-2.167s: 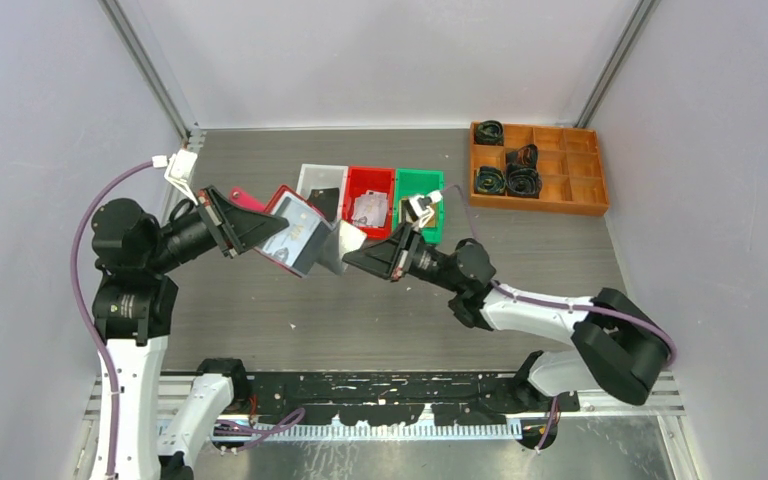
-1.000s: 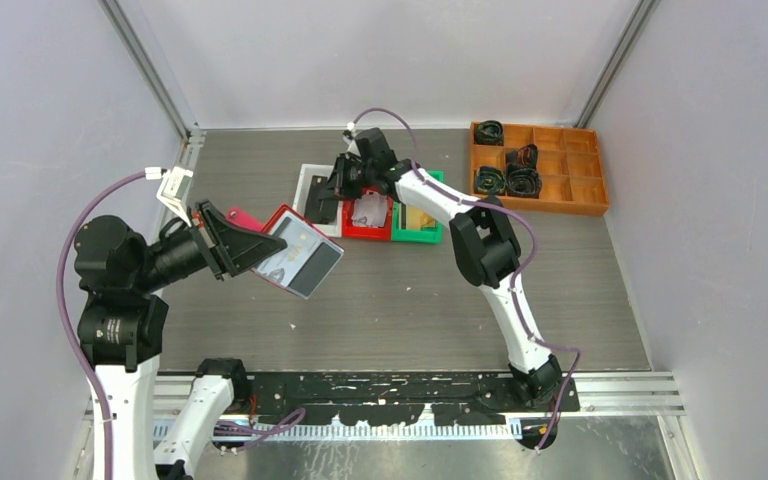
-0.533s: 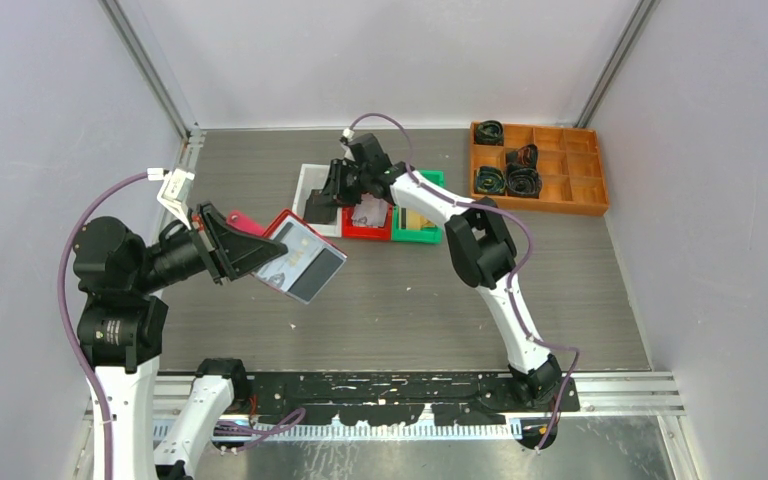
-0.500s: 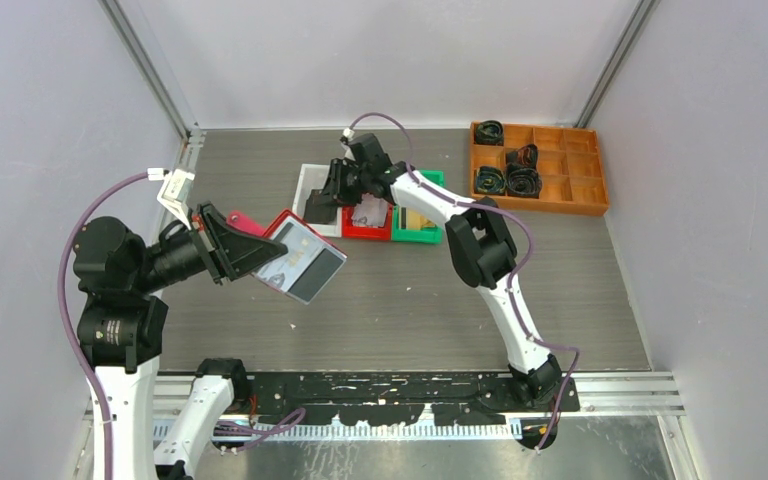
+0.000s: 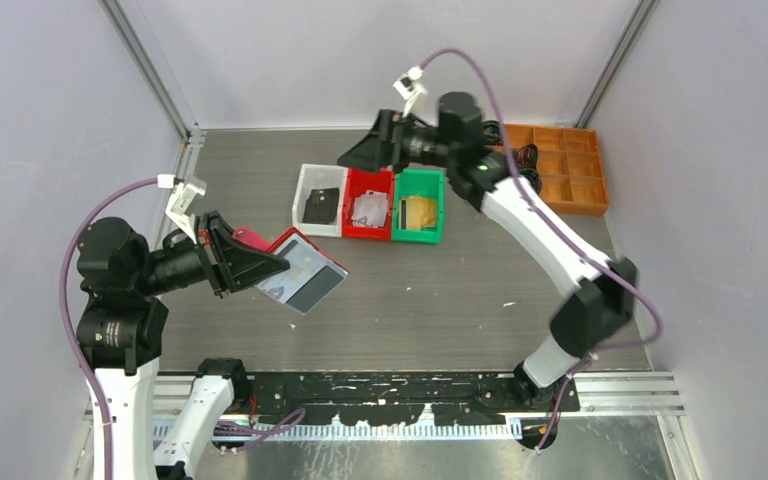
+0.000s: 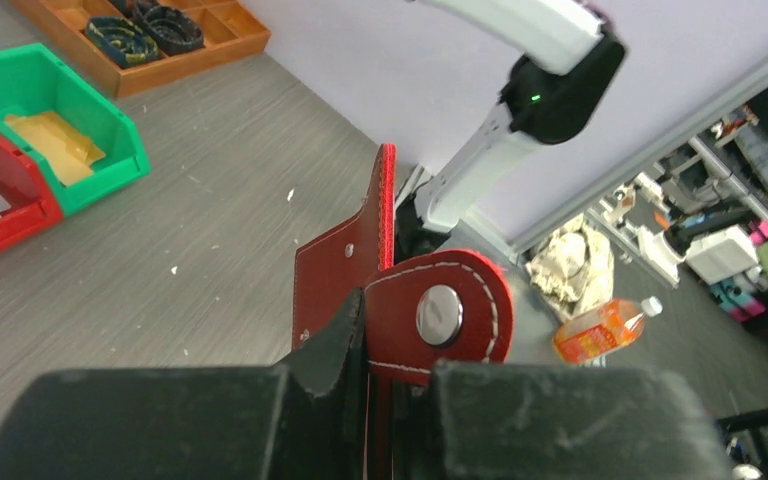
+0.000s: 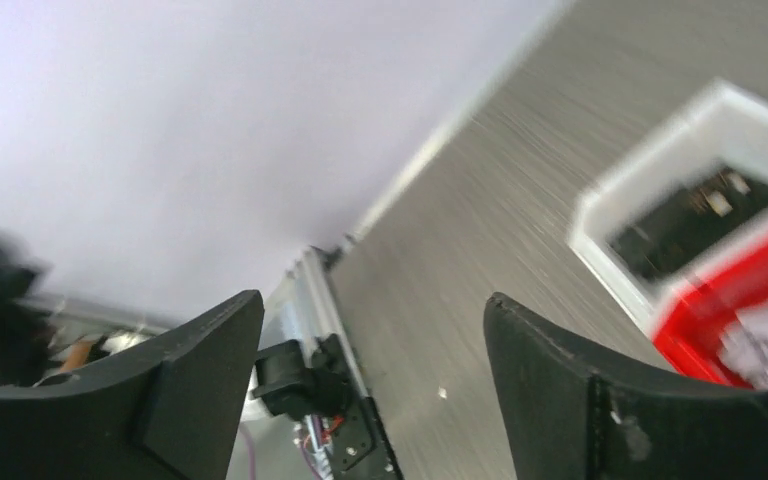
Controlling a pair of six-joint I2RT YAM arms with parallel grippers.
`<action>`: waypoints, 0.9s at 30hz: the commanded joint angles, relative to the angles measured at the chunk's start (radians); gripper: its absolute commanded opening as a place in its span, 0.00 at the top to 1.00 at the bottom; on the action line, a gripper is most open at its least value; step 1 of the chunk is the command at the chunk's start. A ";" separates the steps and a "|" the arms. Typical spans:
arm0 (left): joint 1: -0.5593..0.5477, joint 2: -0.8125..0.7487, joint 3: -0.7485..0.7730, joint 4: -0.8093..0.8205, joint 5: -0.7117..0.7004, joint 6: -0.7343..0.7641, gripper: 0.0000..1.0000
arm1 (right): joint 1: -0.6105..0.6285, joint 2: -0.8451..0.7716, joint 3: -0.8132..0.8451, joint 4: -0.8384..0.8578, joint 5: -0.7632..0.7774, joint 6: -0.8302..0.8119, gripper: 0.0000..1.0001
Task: Take the credit cards out of the card holder
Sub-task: Remove the credit card from the card holder.
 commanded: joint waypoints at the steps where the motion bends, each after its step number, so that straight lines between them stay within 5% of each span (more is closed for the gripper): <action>1: -0.001 -0.002 0.044 -0.088 0.069 0.166 1.00 | 0.004 -0.206 -0.114 0.328 -0.312 0.102 0.12; 5: -0.001 0.002 0.040 -0.126 0.072 0.213 1.00 | 0.073 -0.296 -0.178 0.431 -0.428 0.161 0.11; 11: 0.000 0.008 0.041 -0.125 0.081 0.206 1.00 | 0.277 -0.319 -0.082 -0.019 -0.405 -0.225 0.11; 17: -0.001 0.011 0.053 -0.146 0.095 0.214 1.00 | 0.390 -0.291 -0.031 -0.195 -0.355 -0.394 0.14; 22: -0.001 0.013 0.050 -0.156 0.104 0.223 1.00 | 0.450 -0.239 0.017 -0.235 -0.323 -0.407 0.30; 27: -0.001 0.011 0.047 -0.158 0.112 0.225 1.00 | 0.467 -0.187 0.055 -0.224 -0.270 -0.381 0.61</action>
